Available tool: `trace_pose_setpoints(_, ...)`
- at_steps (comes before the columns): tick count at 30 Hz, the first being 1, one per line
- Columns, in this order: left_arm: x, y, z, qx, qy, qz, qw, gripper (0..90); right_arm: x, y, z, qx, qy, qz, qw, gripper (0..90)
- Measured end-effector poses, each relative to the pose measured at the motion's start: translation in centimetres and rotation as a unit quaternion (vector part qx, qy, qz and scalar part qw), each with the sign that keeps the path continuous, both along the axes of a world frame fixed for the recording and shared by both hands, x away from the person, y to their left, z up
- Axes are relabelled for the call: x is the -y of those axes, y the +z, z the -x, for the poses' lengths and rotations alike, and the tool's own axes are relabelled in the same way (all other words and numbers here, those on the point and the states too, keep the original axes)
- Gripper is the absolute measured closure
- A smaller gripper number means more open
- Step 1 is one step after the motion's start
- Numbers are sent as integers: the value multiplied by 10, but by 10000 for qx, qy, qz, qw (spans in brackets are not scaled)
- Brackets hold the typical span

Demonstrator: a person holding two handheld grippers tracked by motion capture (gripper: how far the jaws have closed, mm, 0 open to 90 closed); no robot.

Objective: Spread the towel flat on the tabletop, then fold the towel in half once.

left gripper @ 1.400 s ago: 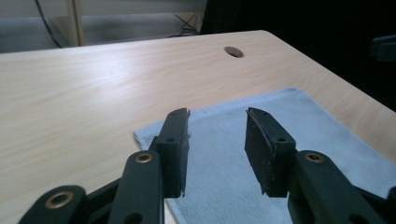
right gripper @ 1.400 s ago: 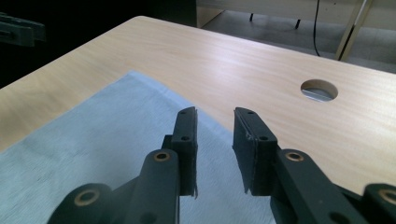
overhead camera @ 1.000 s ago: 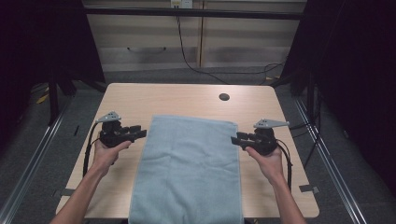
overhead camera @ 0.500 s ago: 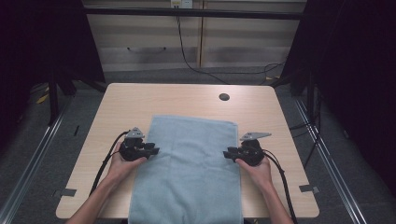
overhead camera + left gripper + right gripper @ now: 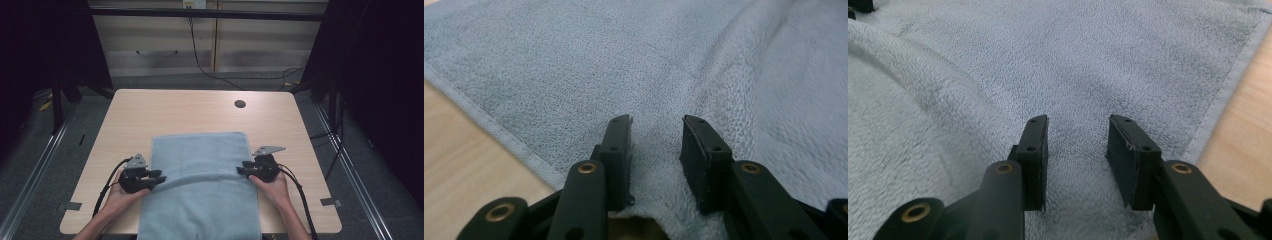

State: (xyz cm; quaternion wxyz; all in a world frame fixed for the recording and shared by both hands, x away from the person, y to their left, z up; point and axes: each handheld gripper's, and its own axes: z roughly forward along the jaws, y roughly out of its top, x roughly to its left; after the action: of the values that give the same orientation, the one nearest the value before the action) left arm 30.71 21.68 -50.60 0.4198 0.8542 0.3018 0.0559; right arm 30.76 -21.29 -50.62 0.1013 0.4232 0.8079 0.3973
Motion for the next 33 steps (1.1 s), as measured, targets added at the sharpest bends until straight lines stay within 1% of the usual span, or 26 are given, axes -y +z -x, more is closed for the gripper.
trace_pose_setpoints(2,-2,-1,2,-51,4,72,10000,646,0,1,4,-31,45,15,10000,620)
trace_pose_setpoints(4,-2,0,4,-72,-9,19,10000,645,-1,2,9,-81,50,39,9999,620)
trace_pose_setpoints(5,-2,0,6,-52,-15,6,10000,645,-2,2,13,-47,84,115,9999,618)
trace_pose_setpoints(7,-2,0,9,-47,-23,30,10000,644,-3,4,20,-49,159,185,9997,619)
trace_pose_setpoints(8,-3,0,12,-77,-17,87,9999,645,-3,4,23,-19,210,210,9996,618)
trace_pose_setpoints(9,-4,0,13,-120,-32,100,9999,644,-3,4,28,-48,228,185,9996,618)
trace_pose_setpoints(11,-4,0,18,-147,-83,92,9998,645,-2,4,35,-107,253,129,9995,619)
trace_pose_setpoints(12,-4,1,21,-159,-105,108,9998,645,-1,5,41,-107,288,153,9994,620)
trace_pose_setpoints(13,-4,2,24,-170,-132,48,9998,644,-1,5,45,-112,313,144,9993,619)
trace_pose_setpoints(15,-3,3,31,-136,-201,-5,9997,642,-1,6,53,-128,338,166,9992,619)
trace_pose_setpoints(17,-4,3,37,-164,-257,24,9995,635,-1,7,62,-155,349,184,9991,617)
trace_pose_setpoints(19,-6,3,42,-191,-315,-4,9993,634,-1,7,68,-181,402,173,9989,615)
trace_pose_setpoints(20,-7,4,42,-195,-304,3,9993,631,-2,8,70,-199,428,183,9987,613)
trace_pose_setpoints(21,-7,4,42,-190,-313,13,9993,621,-3,8,70,-176,475,189,9985,601)
trace_pose_setpoints(22,-7,3,41,-186,-327,18,9993,613,-2,10,69,-145,453,181,9987,587)
trace_pose_setpoints(23,-7,3,40,-210,-323,42,9992,610,-1,10,66,-61,424,130,9990,584)
trace_pose_setpoints(24,-7,3,39,-224,-299,74,9993,604,2,13,60,10,278,26,9996,581)
trace_pose_setpoints(25,-7,3,38,-226,-302,84,9993,603,5,14,54,55,175,-20,9998,584)
trace_pose_setpoints(26,-7,2,36,-221,-301,89,9993,603,7,15,48,126,81,-4,9999,585)
trace_pose_setpoints(27,-7,2,36,-225,-301,100,9992,603,11,16,39,145,-59,3,9999,584)
trace_pose_setpoints(28,-7,2,36,-223,-308,100,9992,603,15,15,27,132,-183,15,9997,582)
trace_pose_setpoints(29,-7,2,35,-225,-315,98,9992,603,17,15,19,162,-297,50,9994,576)
trace_pose_setpoints(30,-7,2,36,-227,-318,94,9992,602,20,14,7,201,-394,62,9990,576)
trace_pose_setpoints(31,-7,2,35,-232,-332,99,9991,601,22,14,0,201,-428,37,9989,575)
trace_pose_setpoints(32,-7,2,35,-235,-328,102,9991,601,23,13,-11,199,-519,17,9985,567)
trace_pose_setpoints(33,-7,2,35,-238,-330,110,9991,600,23,12,-17,177,-568,19,9982,560)
